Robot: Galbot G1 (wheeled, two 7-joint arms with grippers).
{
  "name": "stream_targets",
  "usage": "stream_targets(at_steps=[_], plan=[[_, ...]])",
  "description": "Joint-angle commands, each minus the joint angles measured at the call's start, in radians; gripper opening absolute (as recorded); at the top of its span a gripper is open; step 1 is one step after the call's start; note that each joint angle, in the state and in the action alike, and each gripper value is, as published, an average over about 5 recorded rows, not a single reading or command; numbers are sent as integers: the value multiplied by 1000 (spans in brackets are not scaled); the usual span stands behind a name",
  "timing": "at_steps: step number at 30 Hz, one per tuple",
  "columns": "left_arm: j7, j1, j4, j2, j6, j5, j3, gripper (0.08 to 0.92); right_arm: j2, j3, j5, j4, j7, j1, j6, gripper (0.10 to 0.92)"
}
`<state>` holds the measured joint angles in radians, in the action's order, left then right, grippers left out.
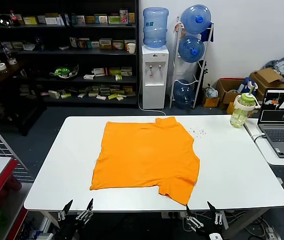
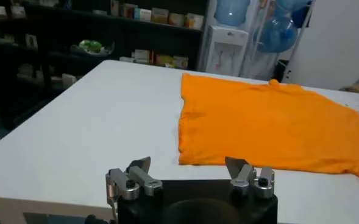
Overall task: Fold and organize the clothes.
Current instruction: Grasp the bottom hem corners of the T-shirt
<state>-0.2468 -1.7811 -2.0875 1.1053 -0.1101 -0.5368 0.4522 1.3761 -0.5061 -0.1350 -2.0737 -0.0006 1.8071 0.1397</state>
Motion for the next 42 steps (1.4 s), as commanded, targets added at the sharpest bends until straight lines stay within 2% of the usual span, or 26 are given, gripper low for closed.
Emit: stream_targets(at_steps=[1,4,15,27,30,34,42], plan=[[0,12,7,-3,-3,-2,-1,823,3,-3,2,-2,1,3,-5,823],[11,48,32,-8,-7,-17,-7,823,0,4,-11,6,20,-26,1,823],[42,303,239,-7,-15,-8,-68,823,10,72,-29,150,93,-214,103,823],[35,346,293,7,-24,-5,-115,823,64,99,-21,236,121,-290,141,822],[28,356,299,12,-30,-3,-122,822,67,105,-21,245,121,-305,141,784],[22,365,305,14,-46,-3,-131,781,72,115,-17,253,123,-319,145,671],[9,361,321,19,-62,2,-150,552,71,128,-2,246,121,-311,151,446]])
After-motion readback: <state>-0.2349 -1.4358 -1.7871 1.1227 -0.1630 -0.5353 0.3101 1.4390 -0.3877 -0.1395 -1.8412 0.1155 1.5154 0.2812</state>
